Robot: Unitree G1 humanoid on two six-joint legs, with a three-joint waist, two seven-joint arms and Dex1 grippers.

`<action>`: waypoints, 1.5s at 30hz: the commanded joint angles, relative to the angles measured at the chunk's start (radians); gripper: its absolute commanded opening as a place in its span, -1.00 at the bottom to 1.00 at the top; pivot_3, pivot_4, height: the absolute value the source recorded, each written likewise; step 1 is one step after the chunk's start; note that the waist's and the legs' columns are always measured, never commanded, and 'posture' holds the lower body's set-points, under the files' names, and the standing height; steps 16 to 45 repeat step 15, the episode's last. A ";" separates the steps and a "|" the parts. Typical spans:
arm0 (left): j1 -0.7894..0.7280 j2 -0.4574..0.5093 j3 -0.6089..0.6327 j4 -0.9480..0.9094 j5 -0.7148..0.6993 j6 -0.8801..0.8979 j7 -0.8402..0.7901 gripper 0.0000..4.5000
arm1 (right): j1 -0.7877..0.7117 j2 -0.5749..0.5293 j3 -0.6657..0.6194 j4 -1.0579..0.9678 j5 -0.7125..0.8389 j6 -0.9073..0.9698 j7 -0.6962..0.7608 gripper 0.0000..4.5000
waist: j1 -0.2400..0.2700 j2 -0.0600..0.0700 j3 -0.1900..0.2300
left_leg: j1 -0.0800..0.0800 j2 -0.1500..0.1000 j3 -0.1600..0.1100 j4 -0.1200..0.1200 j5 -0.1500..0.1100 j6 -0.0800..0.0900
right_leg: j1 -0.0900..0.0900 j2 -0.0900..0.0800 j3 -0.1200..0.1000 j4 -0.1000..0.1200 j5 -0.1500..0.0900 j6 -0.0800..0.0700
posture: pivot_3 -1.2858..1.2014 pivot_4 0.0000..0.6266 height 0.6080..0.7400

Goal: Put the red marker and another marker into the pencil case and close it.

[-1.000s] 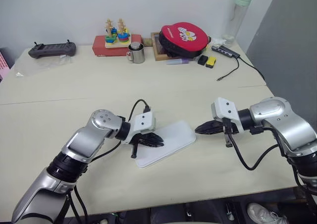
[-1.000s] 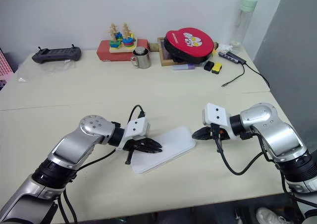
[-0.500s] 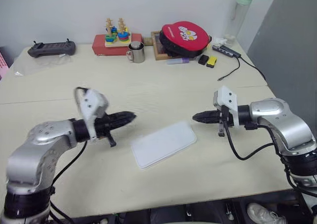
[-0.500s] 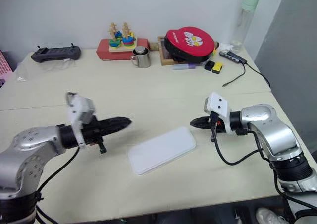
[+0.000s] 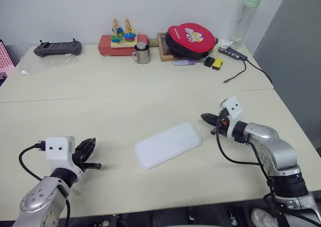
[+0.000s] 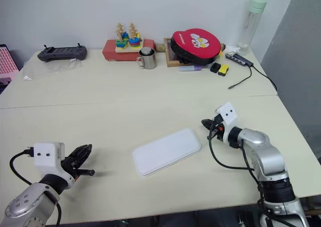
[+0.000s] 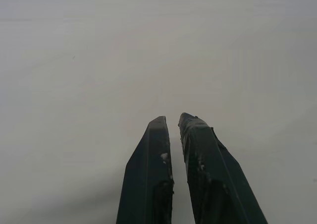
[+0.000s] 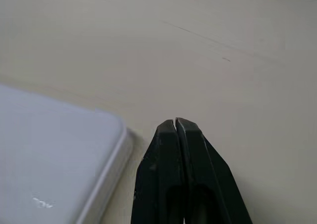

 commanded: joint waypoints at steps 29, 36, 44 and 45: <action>0.057 -0.034 0.100 0.089 -0.017 -0.138 0.090 -0.78 | 0.229 0.013 -0.089 -0.054 -0.117 -0.238 -0.175 -1.00 | 0.004 -0.001 -0.001 | -0.001 0.001 0.002 -0.011 0.000 0.000 | 0.000 0.000 0.001 -0.012 0.002 0.004 | 0.03 -0.52 1.00; 0.057 -0.034 0.100 0.089 -0.017 -0.138 0.090 -0.78 | 0.229 0.013 -0.089 -0.054 -0.117 -0.238 -0.175 -1.00 | 0.004 -0.001 -0.001 | -0.001 0.001 0.002 -0.011 0.000 0.000 | 0.000 0.000 0.001 -0.012 0.002 0.004 | 0.03 -0.52 1.00; 0.057 -0.034 0.100 0.089 -0.017 -0.138 0.090 -0.78 | 0.229 0.013 -0.089 -0.054 -0.117 -0.238 -0.175 -1.00 | 0.004 -0.001 -0.001 | -0.001 0.001 0.002 -0.011 0.000 0.000 | 0.000 0.000 0.001 -0.012 0.002 0.004 | 0.03 -0.52 1.00; 0.057 -0.034 0.100 0.089 -0.017 -0.138 0.090 -0.78 | 0.229 0.013 -0.089 -0.054 -0.117 -0.238 -0.175 -1.00 | 0.004 -0.001 -0.001 | -0.001 0.001 0.002 -0.011 0.000 0.000 | 0.000 0.000 0.001 -0.012 0.002 0.004 | 0.03 -0.52 1.00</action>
